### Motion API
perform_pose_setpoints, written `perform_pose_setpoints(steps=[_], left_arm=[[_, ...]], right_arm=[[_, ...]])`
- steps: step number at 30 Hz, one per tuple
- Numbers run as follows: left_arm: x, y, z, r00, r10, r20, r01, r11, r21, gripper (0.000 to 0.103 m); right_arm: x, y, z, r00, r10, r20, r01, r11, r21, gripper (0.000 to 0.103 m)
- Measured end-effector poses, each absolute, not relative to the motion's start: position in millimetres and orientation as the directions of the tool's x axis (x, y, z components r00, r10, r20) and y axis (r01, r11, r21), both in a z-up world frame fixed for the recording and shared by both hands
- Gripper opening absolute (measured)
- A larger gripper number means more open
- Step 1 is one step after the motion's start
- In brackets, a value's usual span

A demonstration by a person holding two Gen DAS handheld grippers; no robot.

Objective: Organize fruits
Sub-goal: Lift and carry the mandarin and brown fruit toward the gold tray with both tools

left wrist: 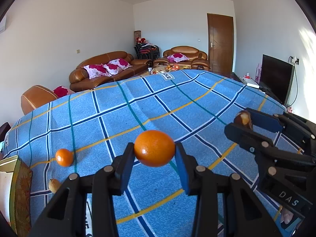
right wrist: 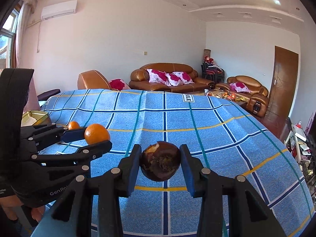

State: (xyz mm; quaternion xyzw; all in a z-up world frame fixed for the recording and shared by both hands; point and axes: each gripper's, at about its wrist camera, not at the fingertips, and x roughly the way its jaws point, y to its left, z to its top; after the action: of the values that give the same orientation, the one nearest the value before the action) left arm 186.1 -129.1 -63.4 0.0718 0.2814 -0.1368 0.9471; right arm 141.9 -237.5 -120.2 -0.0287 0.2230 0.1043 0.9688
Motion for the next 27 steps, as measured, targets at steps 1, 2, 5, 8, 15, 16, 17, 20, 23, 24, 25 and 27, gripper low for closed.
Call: perform_pose_setpoints(steps=[1,2,5,8,15,16,17,20,23,24,25,27], left_arm=[[183.9,-127.2,-63.0,0.806,-0.217,-0.551,0.297,0.953,0.059,0.043],[181.8,-125.4,-62.6,0.807,-0.215,-0.549,0.295,0.954,0.060,0.043],[175.2,-118.5,-61.7,0.811,-0.206,-0.548,0.283,0.957,0.059,0.043],[170.7,-110.9,-61.8,0.813,-0.198,-0.548,0.268,0.962,0.050,0.043],[157.9,-97.0,-61.4,0.824,-0.184,-0.536,0.247,0.968,0.048,0.043],[156.2,-95.3,-60.9,0.827,-0.183,-0.532,0.245,0.968,0.048,0.043],[154.1,-94.1,-60.3,0.830,-0.181,-0.528,0.243,0.969,0.051,0.043],[148.8,-91.0,-59.5,0.837,-0.177,-0.517,0.239,0.970,0.055,0.043],[144.4,-87.0,-59.2,0.842,-0.172,-0.511,0.232,0.971,0.056,0.043],[143.6,-85.9,-59.1,0.843,-0.171,-0.510,0.231,0.971,0.055,0.043],[142.1,-84.3,-59.0,0.845,-0.170,-0.507,0.229,0.972,0.056,0.043],[139.3,-80.3,-58.4,0.851,-0.162,-0.500,0.220,0.974,0.058,0.043]], right_arm=[[140.3,-235.2,-119.7,0.879,0.193,-0.437,-0.219,0.976,-0.009,0.042],[139.6,-233.0,-118.7,0.878,0.197,-0.435,-0.223,0.975,-0.009,0.042],[133.2,-227.1,-117.7,0.877,0.212,-0.431,-0.238,0.971,-0.007,0.042],[128.3,-219.6,-117.0,0.876,0.224,-0.427,-0.251,0.968,-0.008,0.042],[119.0,-206.7,-114.3,0.872,0.254,-0.418,-0.282,0.959,-0.006,0.042],[117.8,-204.7,-113.9,0.872,0.257,-0.418,-0.285,0.958,-0.007,0.042],[116.9,-202.4,-113.5,0.871,0.259,-0.417,-0.289,0.957,-0.008,0.042],[114.0,-196.5,-113.4,0.870,0.267,-0.415,-0.298,0.955,-0.009,0.042],[111.4,-191.4,-113.4,0.867,0.274,-0.415,-0.307,0.952,-0.012,0.042],[111.0,-189.9,-113.1,0.866,0.277,-0.416,-0.310,0.951,-0.013,0.042],[110.1,-188.1,-112.8,0.866,0.280,-0.415,-0.314,0.949,-0.015,0.042],[108.7,-185.1,-111.6,0.864,0.285,-0.414,-0.320,0.947,-0.018,0.042]])
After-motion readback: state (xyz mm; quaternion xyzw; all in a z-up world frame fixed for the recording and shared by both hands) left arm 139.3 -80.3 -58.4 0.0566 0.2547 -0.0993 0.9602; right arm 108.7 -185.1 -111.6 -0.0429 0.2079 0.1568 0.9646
